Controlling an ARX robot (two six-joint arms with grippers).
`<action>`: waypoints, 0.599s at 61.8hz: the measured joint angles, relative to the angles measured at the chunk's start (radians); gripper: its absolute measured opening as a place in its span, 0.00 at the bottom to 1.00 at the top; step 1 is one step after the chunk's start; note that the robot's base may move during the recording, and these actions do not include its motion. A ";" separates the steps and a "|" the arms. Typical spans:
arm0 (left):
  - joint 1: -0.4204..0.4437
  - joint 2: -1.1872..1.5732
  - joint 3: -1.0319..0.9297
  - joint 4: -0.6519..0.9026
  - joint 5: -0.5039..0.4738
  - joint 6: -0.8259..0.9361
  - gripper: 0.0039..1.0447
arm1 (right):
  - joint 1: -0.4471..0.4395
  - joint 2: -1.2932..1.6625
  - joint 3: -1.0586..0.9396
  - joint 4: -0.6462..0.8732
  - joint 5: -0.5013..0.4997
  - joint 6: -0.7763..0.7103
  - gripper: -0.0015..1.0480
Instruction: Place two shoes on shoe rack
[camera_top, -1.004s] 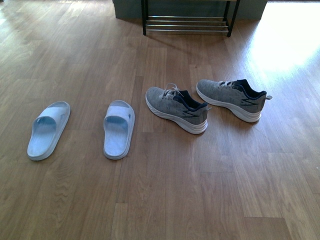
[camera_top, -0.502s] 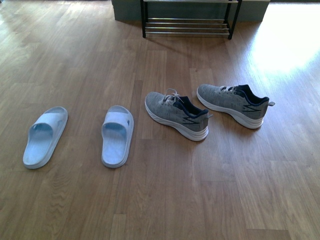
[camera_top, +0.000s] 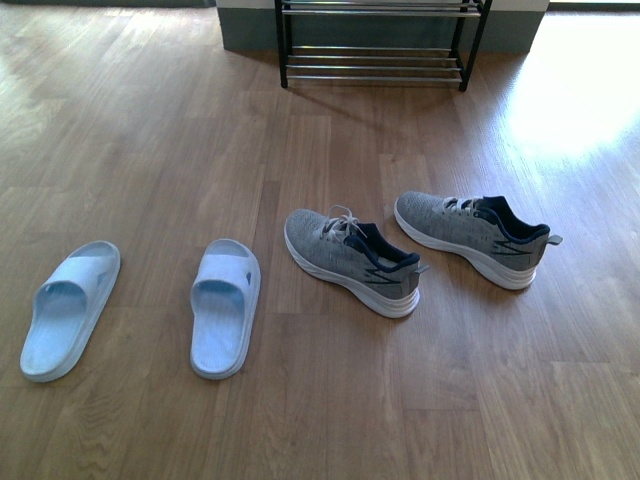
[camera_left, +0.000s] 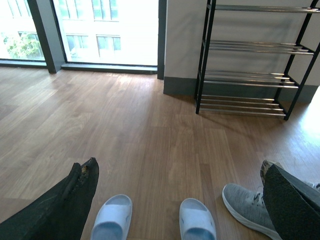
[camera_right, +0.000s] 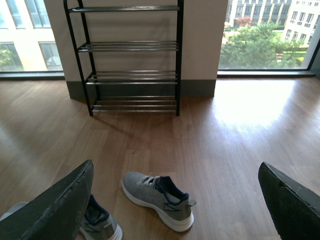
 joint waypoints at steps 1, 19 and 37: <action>0.000 0.000 0.000 0.000 0.000 0.000 0.91 | 0.000 0.000 0.000 0.000 0.000 0.000 0.91; 0.000 0.000 0.000 0.000 0.000 0.000 0.91 | 0.000 0.000 0.000 0.000 0.000 0.000 0.91; 0.000 0.000 0.000 0.000 0.000 0.000 0.91 | 0.000 0.000 0.000 0.000 0.000 0.000 0.91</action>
